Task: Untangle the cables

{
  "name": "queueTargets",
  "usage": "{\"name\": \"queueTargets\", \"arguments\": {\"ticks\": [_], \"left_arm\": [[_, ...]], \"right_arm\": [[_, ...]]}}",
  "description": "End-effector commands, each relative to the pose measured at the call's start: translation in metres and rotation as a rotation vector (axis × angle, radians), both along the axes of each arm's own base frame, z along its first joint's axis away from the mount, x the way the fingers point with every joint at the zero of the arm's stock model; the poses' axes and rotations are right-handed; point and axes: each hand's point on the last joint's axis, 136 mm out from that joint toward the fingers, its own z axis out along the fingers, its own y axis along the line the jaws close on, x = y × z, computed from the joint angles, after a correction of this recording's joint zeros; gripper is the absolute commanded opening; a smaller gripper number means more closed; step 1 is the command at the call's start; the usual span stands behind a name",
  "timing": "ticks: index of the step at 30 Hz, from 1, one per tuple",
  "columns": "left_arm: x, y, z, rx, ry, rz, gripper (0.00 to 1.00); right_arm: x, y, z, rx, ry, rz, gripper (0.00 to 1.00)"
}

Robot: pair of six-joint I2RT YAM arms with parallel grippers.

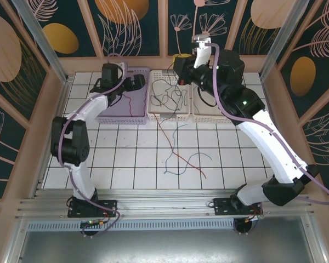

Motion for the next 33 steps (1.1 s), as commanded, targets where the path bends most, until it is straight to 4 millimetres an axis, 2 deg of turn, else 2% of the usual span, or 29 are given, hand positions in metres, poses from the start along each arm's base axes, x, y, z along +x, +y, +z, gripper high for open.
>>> {"name": "queueTargets", "arguments": {"ticks": [1,3,6,9,13,14,19,22,25,28,33], "left_arm": [[-0.017,0.014,0.053,-0.047,-0.108,0.068,0.98],[-0.031,0.026,0.077,-0.072,-0.160,0.131,0.98],[-0.054,0.044,0.099,-0.105,-0.205,0.214,0.98],[-0.080,0.060,0.117,-0.136,-0.259,0.282,0.98],[-0.114,0.074,0.132,-0.177,-0.320,0.326,0.99],[-0.122,0.076,0.134,-0.183,-0.333,0.325,0.99],[-0.156,0.089,0.127,-0.178,-0.388,0.351,0.99],[-0.172,0.101,0.124,-0.191,-0.445,0.400,0.98],[-0.178,0.100,0.119,-0.210,-0.462,0.395,0.98],[-0.172,0.097,0.118,-0.190,-0.433,0.386,0.98],[-0.173,0.099,0.116,-0.176,-0.433,0.397,0.99]], "right_arm": [[0.014,-0.004,0.016,0.005,-0.057,-0.031,0.00],[0.029,-0.005,0.010,-0.013,-0.056,-0.048,0.00],[0.054,-0.005,-0.002,-0.027,-0.033,-0.063,0.00],[0.080,-0.005,-0.013,-0.045,-0.017,-0.085,0.00],[0.109,0.009,-0.034,-0.080,-0.004,-0.097,0.00],[0.126,-0.001,-0.040,-0.088,-0.001,-0.133,0.00],[0.169,0.002,-0.065,-0.119,0.035,-0.171,0.00],[0.188,0.006,-0.074,-0.133,0.052,-0.181,0.00],[0.204,0.009,-0.087,-0.141,0.073,-0.189,0.00],[0.217,0.013,-0.115,-0.170,0.124,-0.196,0.00],[0.231,0.019,-0.183,-0.219,0.236,-0.199,0.00]]}}
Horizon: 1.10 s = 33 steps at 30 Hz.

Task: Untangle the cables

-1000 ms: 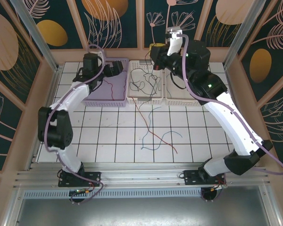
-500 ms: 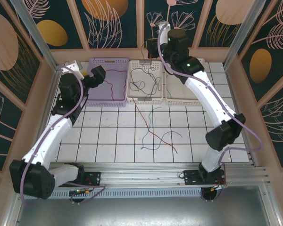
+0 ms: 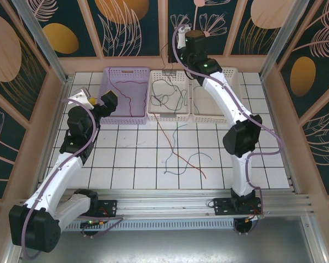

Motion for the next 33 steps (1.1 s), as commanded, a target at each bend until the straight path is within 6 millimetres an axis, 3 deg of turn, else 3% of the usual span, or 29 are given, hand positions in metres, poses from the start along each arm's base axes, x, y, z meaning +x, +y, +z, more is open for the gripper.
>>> {"name": "queueTargets", "arguments": {"ticks": [1,10,20,29,33], "left_arm": [[-0.001,0.003,0.024,-0.005,-0.072,0.023,0.98],[-0.001,0.005,0.020,0.006,-0.066,0.038,0.99],[0.000,0.000,0.019,0.003,-0.057,0.025,0.99],[0.000,-0.001,0.018,0.001,-0.057,0.019,0.98],[0.000,-0.001,0.018,0.002,-0.055,0.019,0.99]], "right_arm": [[0.010,0.002,-0.051,-0.043,0.084,-0.015,0.00],[0.027,0.002,-0.157,-0.124,0.279,-0.051,0.00],[0.029,-0.008,-0.241,-0.196,0.494,-0.128,0.00],[0.025,-0.017,-0.267,-0.217,0.599,-0.153,0.00],[0.023,-0.020,-0.262,-0.219,0.605,-0.159,0.10]]}}
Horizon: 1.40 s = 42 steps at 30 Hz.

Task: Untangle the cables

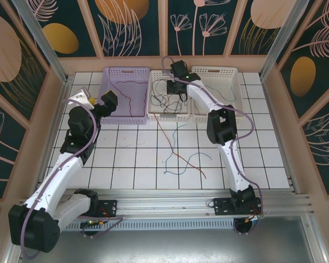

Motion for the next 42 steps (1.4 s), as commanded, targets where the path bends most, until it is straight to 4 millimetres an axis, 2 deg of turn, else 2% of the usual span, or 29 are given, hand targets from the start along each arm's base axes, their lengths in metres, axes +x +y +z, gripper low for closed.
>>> {"name": "queueTargets", "arguments": {"ticks": [1,12,16,19,22,24,26,31,33,37,40,42], "left_arm": [[0.001,-0.001,0.017,0.000,-0.051,0.001,0.99],[0.000,-0.002,0.016,0.005,-0.048,0.000,0.99],[0.001,-0.004,0.015,0.007,-0.043,-0.005,0.99],[0.002,-0.007,0.013,0.010,-0.035,-0.017,0.99],[0.002,-0.011,0.012,0.015,-0.028,-0.032,0.98],[0.002,-0.014,0.011,0.019,-0.023,-0.043,0.99],[0.003,-0.018,0.010,0.020,-0.013,-0.059,0.99],[0.010,-0.036,0.003,0.040,0.055,-0.129,0.98],[0.012,-0.038,0.001,0.047,0.086,-0.136,0.99],[0.015,-0.041,0.001,0.083,0.102,-0.150,0.99],[0.014,-0.043,0.002,0.096,0.095,-0.164,0.98],[0.014,-0.043,0.001,0.105,0.095,-0.167,0.98]], "right_arm": [[0.000,-0.008,0.011,-0.004,0.007,-0.029,0.12],[-0.004,-0.014,0.052,0.008,-0.037,-0.046,0.25],[-0.014,-0.008,0.087,0.039,-0.081,-0.025,0.31],[-0.031,-0.003,0.121,0.055,-0.135,-0.002,0.38],[-0.060,0.007,0.153,0.077,-0.198,0.042,0.43],[-0.080,0.001,0.167,0.071,-0.239,0.043,0.48],[-0.109,0.008,0.173,0.082,-0.255,0.074,0.51],[-0.178,-0.006,0.166,0.150,-0.249,0.095,0.58],[-0.207,-0.005,0.154,0.203,-0.218,0.116,0.61],[-0.262,0.004,0.106,0.229,-0.116,0.168,0.62],[-0.291,0.010,0.075,0.221,-0.064,0.191,0.63],[-0.308,0.012,0.061,0.198,-0.043,0.206,0.63]]}}
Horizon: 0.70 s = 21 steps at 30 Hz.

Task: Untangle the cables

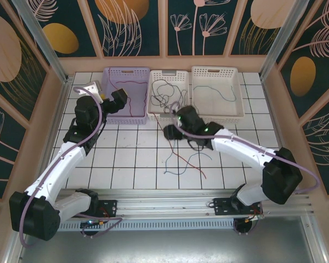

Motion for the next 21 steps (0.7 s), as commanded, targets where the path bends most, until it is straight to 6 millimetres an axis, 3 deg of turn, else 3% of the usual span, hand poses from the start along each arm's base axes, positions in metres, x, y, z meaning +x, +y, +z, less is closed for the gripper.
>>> {"name": "queueTargets", "arguments": {"ticks": [1,7,12,21], "left_arm": [[-0.001,-0.005,0.008,0.034,-0.015,-0.032,0.98],[-0.001,-0.003,0.008,0.048,-0.021,-0.025,0.98],[-0.001,-0.004,0.008,0.054,-0.022,-0.027,0.99],[-0.003,-0.003,0.010,0.054,-0.029,-0.029,0.98]], "right_arm": [[-0.018,0.011,0.006,0.060,-0.028,-0.007,0.63],[-0.060,0.010,-0.028,0.008,0.035,0.021,0.65],[-0.090,0.018,-0.045,-0.025,0.078,0.068,0.70],[-0.120,0.023,-0.085,-0.176,0.101,0.131,0.94]]}}
